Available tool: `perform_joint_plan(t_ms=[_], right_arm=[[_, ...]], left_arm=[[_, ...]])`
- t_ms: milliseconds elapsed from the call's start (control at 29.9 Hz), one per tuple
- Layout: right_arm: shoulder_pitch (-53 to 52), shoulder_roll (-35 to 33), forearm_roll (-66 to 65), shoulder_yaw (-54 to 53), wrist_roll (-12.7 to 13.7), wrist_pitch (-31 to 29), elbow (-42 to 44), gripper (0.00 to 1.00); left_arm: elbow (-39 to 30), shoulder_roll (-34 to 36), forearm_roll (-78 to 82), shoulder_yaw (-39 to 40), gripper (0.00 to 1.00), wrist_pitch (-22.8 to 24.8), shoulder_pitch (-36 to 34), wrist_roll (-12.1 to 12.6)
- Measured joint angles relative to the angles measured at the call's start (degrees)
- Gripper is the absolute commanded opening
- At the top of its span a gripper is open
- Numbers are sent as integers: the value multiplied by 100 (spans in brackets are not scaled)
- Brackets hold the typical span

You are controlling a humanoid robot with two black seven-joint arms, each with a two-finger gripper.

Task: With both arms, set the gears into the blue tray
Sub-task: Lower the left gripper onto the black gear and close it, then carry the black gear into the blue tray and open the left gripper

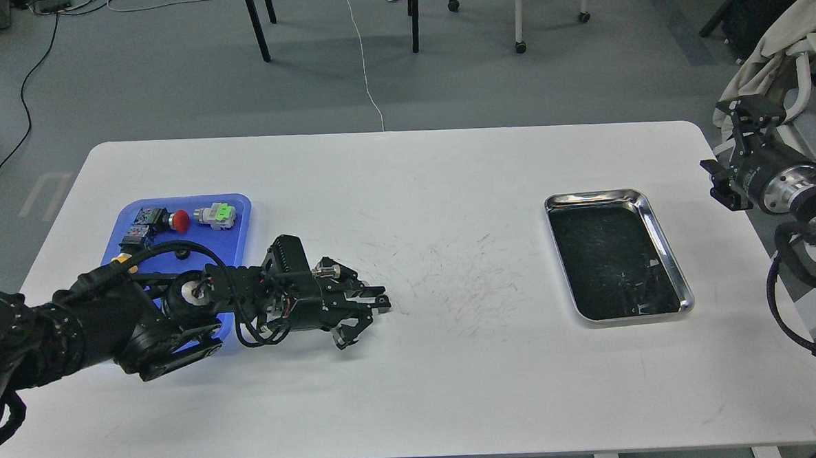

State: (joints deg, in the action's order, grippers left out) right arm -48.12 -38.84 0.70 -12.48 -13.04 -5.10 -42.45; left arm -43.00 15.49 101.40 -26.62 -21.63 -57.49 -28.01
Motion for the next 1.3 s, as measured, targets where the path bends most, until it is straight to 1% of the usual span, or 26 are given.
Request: perform_joint_plan(t_ms=[301, 468, 602, 702, 1003, 1136, 1304], right_arm=[[13, 58, 0, 0, -14, 1, 43, 96], [21, 116, 0, 0, -14, 0, 53, 96], [26, 174, 0, -1, -15, 1, 58, 96], [26, 232, 0, -3, -15, 5, 90, 96], [24, 307, -8, -3, -15, 9, 159, 96], [22, 308, -44, -1, -15, 9, 159, 96], [22, 308, -93, -1, -15, 9, 158, 96]], left_arm=[[-83, 681, -48, 64, 11, -56, -205, 0], [-173, 1372, -47, 313, 9, -71, -205, 3], [-407, 2003, 42, 388, 9, -213, -144, 0], [-453, 2319, 86, 389, 9, -313, -56, 1], [-395, 2848, 57, 439, 9, -451, 317, 0], [-239, 2877, -5, 529, 9, -510, 524, 1], [-66, 2829, -27, 837, 10, -519, 744, 2]])
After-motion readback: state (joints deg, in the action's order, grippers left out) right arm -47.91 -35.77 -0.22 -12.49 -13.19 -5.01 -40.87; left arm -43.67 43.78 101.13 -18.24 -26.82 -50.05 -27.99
